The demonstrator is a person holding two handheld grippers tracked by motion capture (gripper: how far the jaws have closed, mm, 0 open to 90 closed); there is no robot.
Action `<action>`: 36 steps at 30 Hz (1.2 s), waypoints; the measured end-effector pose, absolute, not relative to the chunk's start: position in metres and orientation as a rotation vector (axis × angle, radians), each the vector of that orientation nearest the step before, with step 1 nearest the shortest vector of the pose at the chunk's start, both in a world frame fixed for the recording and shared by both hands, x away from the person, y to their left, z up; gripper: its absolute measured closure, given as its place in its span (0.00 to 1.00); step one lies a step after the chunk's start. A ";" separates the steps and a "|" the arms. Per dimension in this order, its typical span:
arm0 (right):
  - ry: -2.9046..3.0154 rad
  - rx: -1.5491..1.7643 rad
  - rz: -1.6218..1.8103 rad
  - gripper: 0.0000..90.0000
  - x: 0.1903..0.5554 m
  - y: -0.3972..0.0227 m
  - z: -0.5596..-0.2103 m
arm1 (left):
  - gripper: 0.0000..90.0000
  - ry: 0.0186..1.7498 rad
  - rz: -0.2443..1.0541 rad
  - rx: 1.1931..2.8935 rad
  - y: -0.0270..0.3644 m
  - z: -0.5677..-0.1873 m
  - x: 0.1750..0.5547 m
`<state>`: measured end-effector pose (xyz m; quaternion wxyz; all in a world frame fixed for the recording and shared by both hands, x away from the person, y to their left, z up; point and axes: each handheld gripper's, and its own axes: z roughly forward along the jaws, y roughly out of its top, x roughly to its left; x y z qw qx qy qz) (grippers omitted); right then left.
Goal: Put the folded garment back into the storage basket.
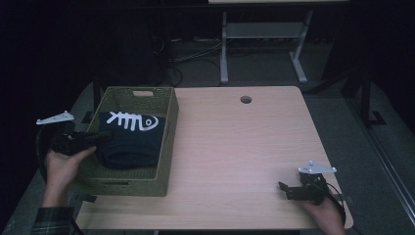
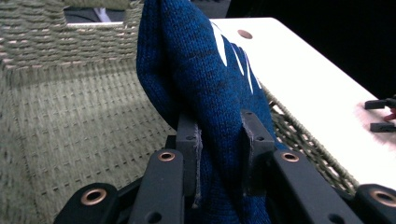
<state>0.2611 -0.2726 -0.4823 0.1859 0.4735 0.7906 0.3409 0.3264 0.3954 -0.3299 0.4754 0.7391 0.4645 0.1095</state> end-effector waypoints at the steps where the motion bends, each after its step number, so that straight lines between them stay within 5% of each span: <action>1: 2.227 1.334 0.960 0.10 0.261 -0.273 -0.482 | 0.81 1.139 0.268 1.815 0.396 -0.331 0.328; 18: 2.226 1.335 0.960 0.10 0.261 -0.273 -0.482 | 0.79 1.170 0.250 1.927 0.398 -0.346 0.360; 36: 2.226 1.333 0.961 0.10 0.262 -0.273 -0.482 | 0.66 1.319 0.413 2.039 0.406 -0.357 0.382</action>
